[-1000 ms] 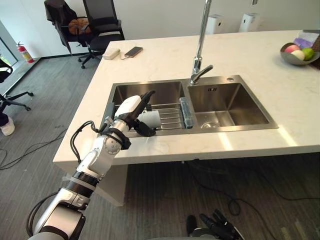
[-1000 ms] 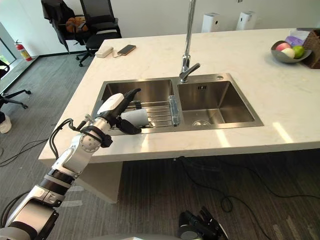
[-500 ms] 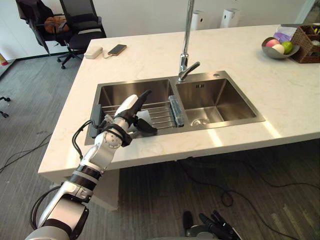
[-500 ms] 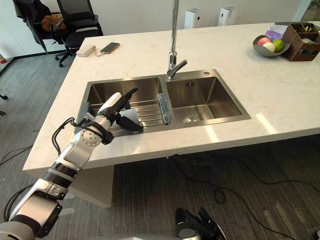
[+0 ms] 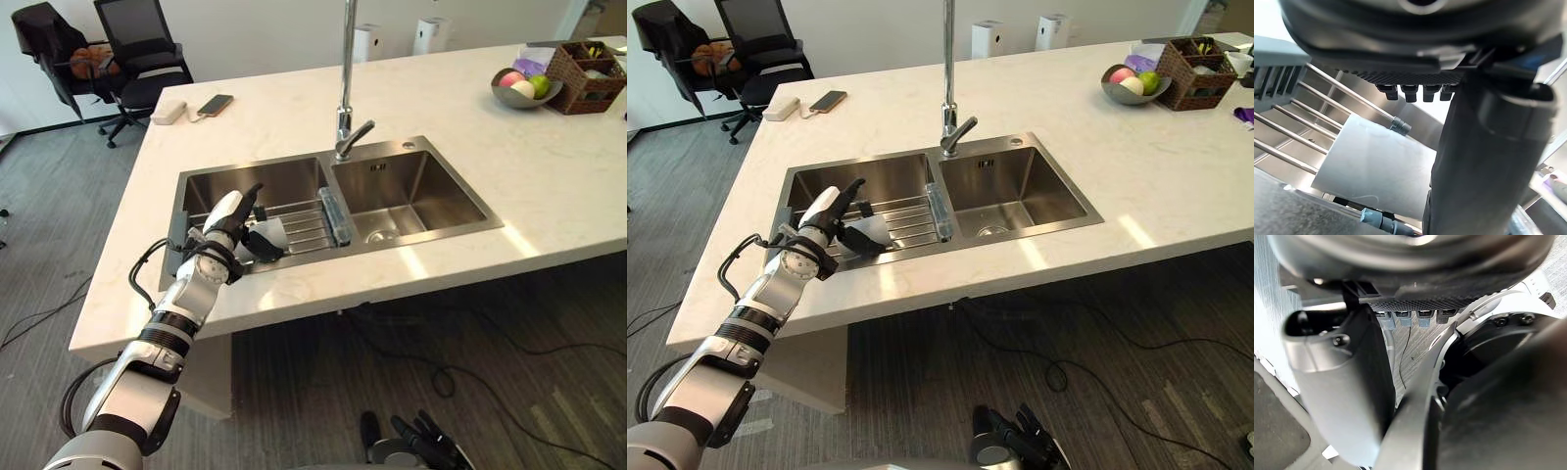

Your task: Walk over to the sink, pick up the cup, carry it to the dishwasher, place the cup inside the dishwasher, then close the dishwasher door

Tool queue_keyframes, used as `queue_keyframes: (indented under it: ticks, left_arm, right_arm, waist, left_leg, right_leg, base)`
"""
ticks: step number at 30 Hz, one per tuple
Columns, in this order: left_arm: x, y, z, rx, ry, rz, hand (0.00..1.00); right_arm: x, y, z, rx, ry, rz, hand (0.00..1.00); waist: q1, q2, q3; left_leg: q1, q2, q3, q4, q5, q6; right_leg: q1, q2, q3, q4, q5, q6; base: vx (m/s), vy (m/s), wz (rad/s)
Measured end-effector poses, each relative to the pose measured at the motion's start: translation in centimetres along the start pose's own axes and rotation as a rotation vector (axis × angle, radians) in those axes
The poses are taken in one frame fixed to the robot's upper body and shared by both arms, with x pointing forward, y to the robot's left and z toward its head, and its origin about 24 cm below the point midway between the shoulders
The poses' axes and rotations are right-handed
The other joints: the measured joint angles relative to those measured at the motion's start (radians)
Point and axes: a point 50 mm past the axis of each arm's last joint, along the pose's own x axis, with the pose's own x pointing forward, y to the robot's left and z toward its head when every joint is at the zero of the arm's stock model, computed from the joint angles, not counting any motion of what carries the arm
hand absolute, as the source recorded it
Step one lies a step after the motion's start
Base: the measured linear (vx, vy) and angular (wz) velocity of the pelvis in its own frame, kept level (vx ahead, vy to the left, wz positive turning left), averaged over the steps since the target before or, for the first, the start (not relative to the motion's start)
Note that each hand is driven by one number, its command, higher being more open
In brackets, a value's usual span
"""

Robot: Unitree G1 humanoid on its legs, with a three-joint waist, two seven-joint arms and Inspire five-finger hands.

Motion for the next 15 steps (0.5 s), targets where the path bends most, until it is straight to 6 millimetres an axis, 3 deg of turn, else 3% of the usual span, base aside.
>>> queue_keyframes:
  ticks: [15]
  left_arm:
    - [0.87, 1.01, -0.40, 0.085, 0.092, -0.082, 1.00]
  right_arm:
    - [0.05, -0.03, 0.19, 0.013, -0.002, 0.007, 1.00]
  waist:
    - [-0.007, 0.012, 0.007]
  left_leg:
    - [0.003, -0.005, 0.014, -0.008, -0.002, -0.003]
  right_leg:
    - [-0.009, 0.003, 0.010, -0.001, 0.004, -0.003]
  base:
    - [-0.02, -0.007, -0.03]
